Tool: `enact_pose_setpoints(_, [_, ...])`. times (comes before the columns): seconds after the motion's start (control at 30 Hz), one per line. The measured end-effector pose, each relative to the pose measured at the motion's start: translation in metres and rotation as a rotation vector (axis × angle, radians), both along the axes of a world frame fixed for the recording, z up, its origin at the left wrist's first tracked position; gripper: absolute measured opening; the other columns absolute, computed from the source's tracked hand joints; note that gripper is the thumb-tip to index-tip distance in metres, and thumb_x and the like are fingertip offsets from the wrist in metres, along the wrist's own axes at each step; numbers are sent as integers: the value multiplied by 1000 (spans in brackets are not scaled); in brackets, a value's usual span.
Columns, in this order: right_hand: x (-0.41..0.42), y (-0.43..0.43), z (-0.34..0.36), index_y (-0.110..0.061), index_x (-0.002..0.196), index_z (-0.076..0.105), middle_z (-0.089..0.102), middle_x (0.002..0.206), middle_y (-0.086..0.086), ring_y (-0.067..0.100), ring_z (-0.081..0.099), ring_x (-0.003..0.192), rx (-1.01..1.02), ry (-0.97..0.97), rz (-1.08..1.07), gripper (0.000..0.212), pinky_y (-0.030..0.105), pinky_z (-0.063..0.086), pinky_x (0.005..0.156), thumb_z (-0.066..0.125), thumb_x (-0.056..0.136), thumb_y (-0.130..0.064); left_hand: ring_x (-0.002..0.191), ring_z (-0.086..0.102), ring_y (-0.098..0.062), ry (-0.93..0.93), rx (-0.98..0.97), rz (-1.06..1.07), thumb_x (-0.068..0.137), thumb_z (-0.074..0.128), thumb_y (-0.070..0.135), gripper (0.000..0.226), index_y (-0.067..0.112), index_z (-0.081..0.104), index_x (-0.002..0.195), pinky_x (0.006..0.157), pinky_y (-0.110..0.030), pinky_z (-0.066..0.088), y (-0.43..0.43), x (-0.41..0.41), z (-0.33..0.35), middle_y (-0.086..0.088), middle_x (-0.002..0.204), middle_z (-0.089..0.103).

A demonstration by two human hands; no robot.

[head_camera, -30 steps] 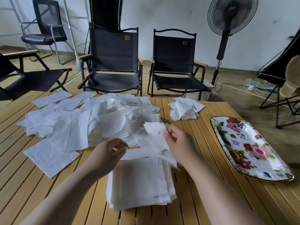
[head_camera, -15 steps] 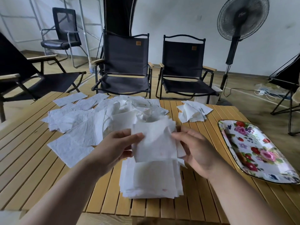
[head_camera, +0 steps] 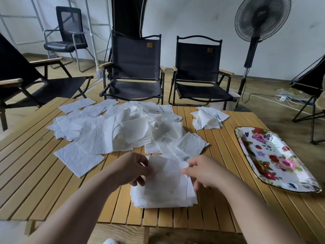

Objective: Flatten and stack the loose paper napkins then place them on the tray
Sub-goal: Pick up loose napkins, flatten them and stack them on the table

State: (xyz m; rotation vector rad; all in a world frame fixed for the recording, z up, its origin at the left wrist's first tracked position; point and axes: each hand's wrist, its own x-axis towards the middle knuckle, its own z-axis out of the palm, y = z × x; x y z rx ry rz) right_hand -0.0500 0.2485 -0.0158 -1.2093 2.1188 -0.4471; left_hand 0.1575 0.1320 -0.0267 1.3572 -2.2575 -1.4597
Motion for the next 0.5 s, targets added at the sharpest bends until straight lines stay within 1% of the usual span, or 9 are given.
enact_pose_setpoints(0.07, [0, -2, -1, -17, 79, 62, 67, 66, 1, 10, 65, 51, 5, 6, -7, 25, 23, 38, 49, 63, 96, -35, 59, 68, -13, -5, 2, 22, 91, 68, 12, 5, 10, 72, 90, 49, -20, 47, -1, 1, 0, -7, 77, 75])
enact_pose_setpoints(0.13, [-1, -3, -3, -17, 83, 63, 70, 68, -1, 9, 62, 49, 1, 1, -18, 22, 24, 41, 52, 64, 95, -36, 59, 68, -12, -7, -8, 31, 90, 70, 15, 6, 9, 72, 90, 51, -21, 49, -2, 2, 1, -5, 76, 76])
enact_pose_setpoints(0.23, [-3, -5, -5, -23, 93, 63, 72, 76, -1, 11, 63, 54, -81, 13, -67, 12, 26, 47, 60, 69, 92, -34, 59, 67, -11, -17, -33, 33, 91, 69, 18, 8, 11, 71, 89, 51, -21, 48, -3, 4, 0, -1, 73, 75])
enact_pose_setpoints(0.37, [-6, -6, -10, -25, 87, 67, 69, 85, -4, 13, 67, 65, -203, 79, -93, 6, 27, 52, 62, 71, 91, -28, 60, 67, -9, -34, -70, 27, 93, 67, 18, 8, 13, 71, 89, 50, -20, 46, -3, 4, 0, 1, 74, 75])
enact_pose_setpoints(0.43, [-7, -6, -12, -27, 82, 68, 68, 83, -5, 14, 67, 70, -238, 112, -103, 9, 28, 55, 66, 73, 90, -29, 59, 66, -8, -40, -91, 26, 93, 66, 19, 8, 14, 71, 89, 50, -19, 46, -3, 3, 0, 2, 75, 76])
enact_pose_setpoints(0.5, [-7, -6, -13, -28, 80, 66, 67, 81, -7, 14, 67, 72, -254, 149, -110, 12, 29, 57, 67, 73, 90, -30, 58, 66, -7, -44, -113, 29, 92, 66, 19, 8, 15, 71, 87, 49, -19, 44, -2, 2, -1, 3, 74, 75])
